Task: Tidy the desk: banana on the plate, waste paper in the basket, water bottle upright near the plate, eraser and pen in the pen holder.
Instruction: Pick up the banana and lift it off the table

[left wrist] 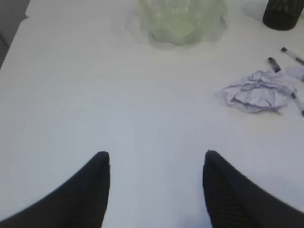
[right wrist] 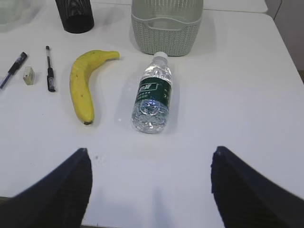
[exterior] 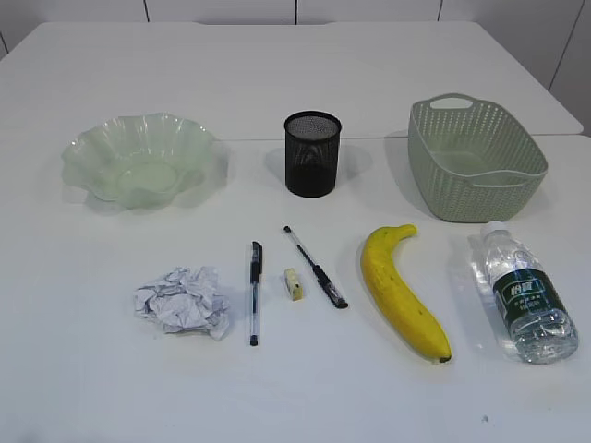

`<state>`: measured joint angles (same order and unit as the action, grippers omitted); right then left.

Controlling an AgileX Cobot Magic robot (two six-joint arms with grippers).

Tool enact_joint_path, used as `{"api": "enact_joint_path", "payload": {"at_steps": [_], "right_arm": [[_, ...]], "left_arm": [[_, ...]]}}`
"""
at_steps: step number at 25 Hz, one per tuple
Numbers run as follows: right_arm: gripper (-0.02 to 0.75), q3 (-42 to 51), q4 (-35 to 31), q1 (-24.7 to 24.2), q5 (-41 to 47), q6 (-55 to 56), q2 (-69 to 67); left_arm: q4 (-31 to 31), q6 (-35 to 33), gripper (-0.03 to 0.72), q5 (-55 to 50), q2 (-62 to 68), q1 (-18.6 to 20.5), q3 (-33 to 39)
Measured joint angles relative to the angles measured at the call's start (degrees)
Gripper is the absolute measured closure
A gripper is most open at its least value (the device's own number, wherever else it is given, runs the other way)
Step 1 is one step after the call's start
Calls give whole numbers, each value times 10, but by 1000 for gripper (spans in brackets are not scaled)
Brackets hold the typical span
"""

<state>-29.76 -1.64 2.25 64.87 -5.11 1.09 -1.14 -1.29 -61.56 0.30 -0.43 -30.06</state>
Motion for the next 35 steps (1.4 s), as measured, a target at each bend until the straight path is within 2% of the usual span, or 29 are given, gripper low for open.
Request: {"api": "enact_joint_path", "payload": {"at_steps": [13,22,27,35], "right_arm": [[153,-55,-32,1,-9,3,-164],[153,-105,-152,1,-26,6,-317],[153,-149,-168,1,-59,6,-398],[153,-219,-183,1,-73,7,-528]], "left_arm": [[-15,0,257,19,53,0,-12],[-21,0,257,11,149,0,-12],[-21,5,257,11,165,0,-12],[-21,13,264,6,224,0,-76]]}}
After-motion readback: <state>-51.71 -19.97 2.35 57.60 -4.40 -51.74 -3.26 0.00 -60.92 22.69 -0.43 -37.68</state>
